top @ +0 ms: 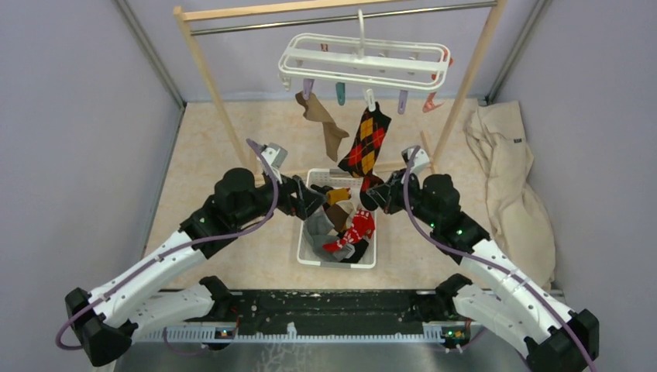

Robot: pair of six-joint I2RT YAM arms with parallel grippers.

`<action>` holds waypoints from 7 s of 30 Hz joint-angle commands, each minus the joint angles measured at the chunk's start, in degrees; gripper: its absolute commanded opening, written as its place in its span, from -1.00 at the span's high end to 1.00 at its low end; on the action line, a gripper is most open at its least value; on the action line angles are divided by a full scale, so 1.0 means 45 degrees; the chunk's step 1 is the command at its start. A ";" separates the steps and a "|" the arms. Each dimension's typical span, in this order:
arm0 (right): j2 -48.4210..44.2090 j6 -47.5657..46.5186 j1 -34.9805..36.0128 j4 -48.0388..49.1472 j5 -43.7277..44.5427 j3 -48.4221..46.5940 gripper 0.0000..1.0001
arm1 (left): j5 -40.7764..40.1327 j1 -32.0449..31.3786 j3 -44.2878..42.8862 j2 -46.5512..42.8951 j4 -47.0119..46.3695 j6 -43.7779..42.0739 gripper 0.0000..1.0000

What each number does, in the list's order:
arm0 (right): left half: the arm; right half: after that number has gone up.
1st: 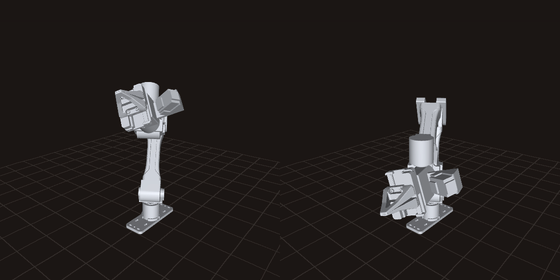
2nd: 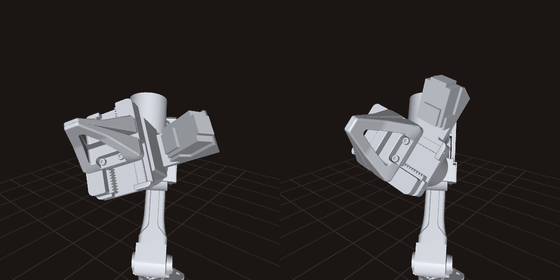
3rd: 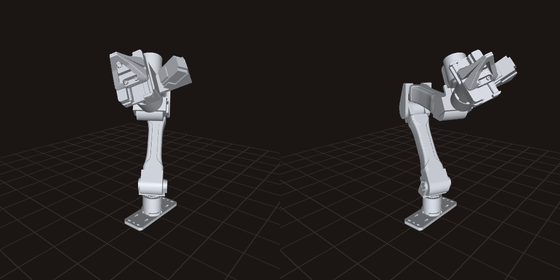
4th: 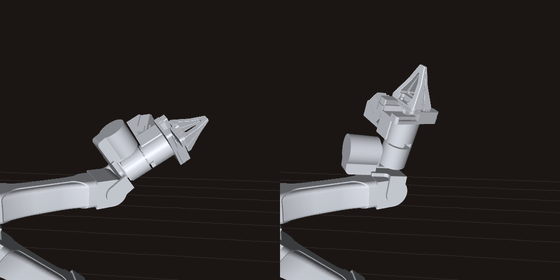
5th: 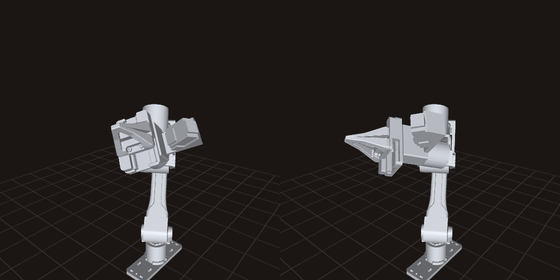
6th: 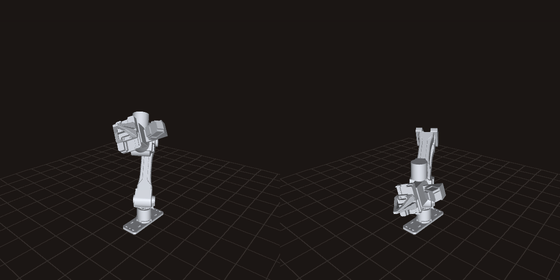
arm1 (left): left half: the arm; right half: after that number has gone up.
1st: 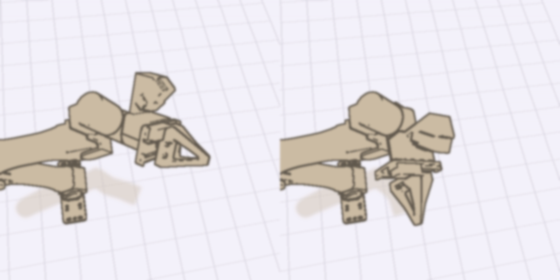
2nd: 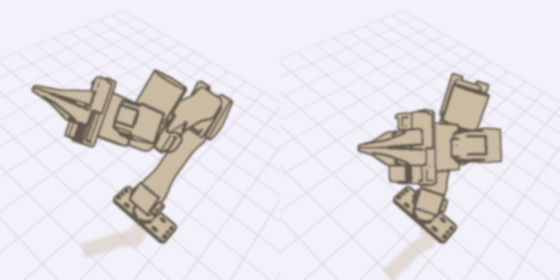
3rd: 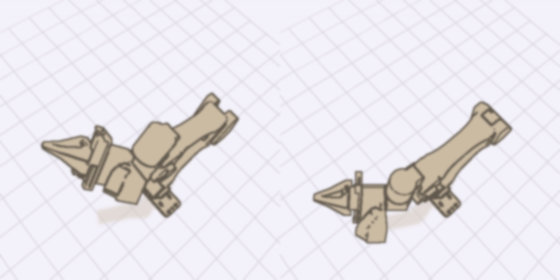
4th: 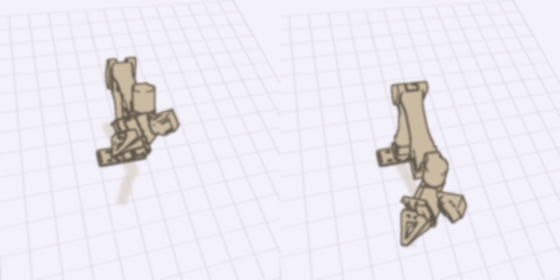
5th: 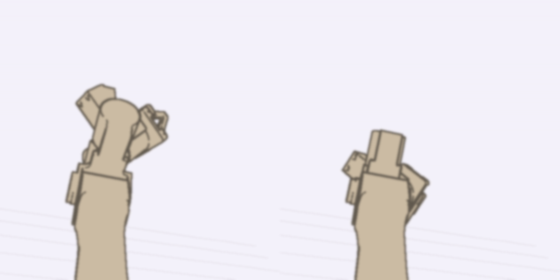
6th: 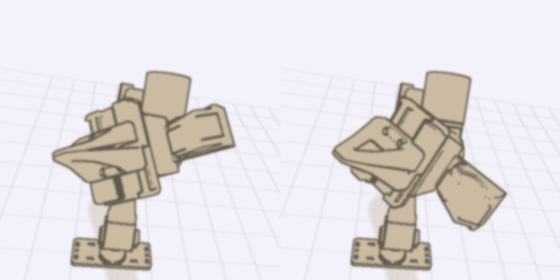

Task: Remove the socks clipped to the hanger
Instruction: Remove the sock from the hanger.

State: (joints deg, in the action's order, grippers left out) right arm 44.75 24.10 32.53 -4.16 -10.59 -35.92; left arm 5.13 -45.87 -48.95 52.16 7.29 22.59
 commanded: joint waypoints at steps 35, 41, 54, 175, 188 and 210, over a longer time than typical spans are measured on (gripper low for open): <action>-0.0397 0.0194 0.0094 0.0945 -0.0108 0.1009 1.00 | 0.1071 0.0091 0.4234 -0.0090 -0.3954 0.1616 -0.98; -0.0572 0.0192 0.0094 0.0380 -0.0270 0.0574 1.00 | 0.1139 0.0095 0.3796 -0.0175 -0.3955 0.1422 -0.98; -0.0856 0.0207 0.0093 -0.0391 -0.0507 -0.0476 1.00 | 0.1441 0.0092 0.2319 0.0327 -0.4138 0.1148 -0.98; 0.0090 0.0389 0.2105 -0.4484 -0.2732 -0.5024 1.00 | -0.1022 0.0176 -0.7949 0.9592 -0.9784 -0.0225 -0.27; 0.0187 0.0272 0.2106 -0.4496 -0.2728 -0.5006 1.00 | -0.1022 0.0218 -0.8196 0.9713 -0.9654 -0.0235 -0.04; 0.0179 0.0497 0.2098 -0.3926 -0.2937 -0.4361 1.00 | -0.1015 0.0251 -0.8274 0.9393 -0.8943 -0.0173 1.00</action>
State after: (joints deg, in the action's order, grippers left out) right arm 46.13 26.11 41.50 -26.02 -23.24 -55.77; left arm 0.89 -45.10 -85.38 95.90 -33.23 21.39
